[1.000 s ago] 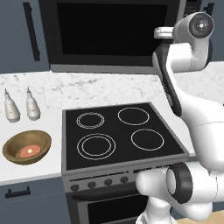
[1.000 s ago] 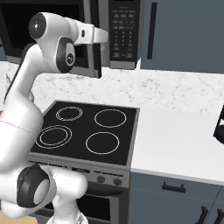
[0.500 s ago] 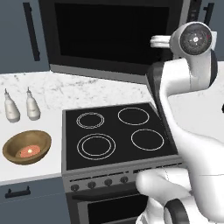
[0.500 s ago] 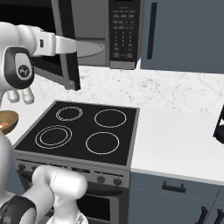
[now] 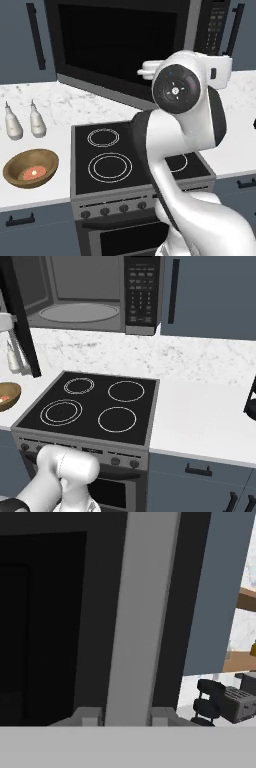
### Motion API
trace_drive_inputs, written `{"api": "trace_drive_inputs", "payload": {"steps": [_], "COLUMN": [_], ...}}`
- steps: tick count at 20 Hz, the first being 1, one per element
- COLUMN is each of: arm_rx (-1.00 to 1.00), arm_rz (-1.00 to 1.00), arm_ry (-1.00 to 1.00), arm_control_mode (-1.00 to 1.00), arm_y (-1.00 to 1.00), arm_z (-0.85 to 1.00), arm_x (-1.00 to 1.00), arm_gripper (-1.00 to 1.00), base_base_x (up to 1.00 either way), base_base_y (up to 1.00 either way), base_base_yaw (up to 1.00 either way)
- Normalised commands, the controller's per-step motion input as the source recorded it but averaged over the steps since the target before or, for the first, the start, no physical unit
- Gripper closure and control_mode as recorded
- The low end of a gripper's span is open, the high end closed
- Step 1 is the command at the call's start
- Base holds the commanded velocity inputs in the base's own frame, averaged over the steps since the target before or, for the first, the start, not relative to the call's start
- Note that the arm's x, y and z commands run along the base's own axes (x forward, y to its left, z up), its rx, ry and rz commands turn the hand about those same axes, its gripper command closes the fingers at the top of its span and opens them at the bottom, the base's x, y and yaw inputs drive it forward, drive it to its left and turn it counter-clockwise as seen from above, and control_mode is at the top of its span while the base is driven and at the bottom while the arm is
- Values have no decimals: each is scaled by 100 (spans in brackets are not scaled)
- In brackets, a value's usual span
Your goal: Open the microwave, place the bowl with waffle inside the microwave, then close the microwave door and turn it on.
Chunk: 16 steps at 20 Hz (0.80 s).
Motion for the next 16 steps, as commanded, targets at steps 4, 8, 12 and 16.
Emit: {"api": "trace_drive_inputs", "payload": {"steps": [4, 8, 12, 16], "arm_rx": [-6, -2, 0, 1], "arm_rz": [-3, -3, -2, -16], "arm_ry": [-1, 0, -1, -1], "arm_control_mode": [-100, -100, -100, -100], "arm_y": [83, 59, 24, 17], "arm_z": [-13, -3, 0, -9], "arm_x": [-69, -40, -11, -37], "arm_gripper": [100, -100, -100, -100], "base_base_x": [0, 0, 0, 0], "base_base_y": [0, 0, 0, 0], "base_base_yaw": [0, 0, 0, 0]}}
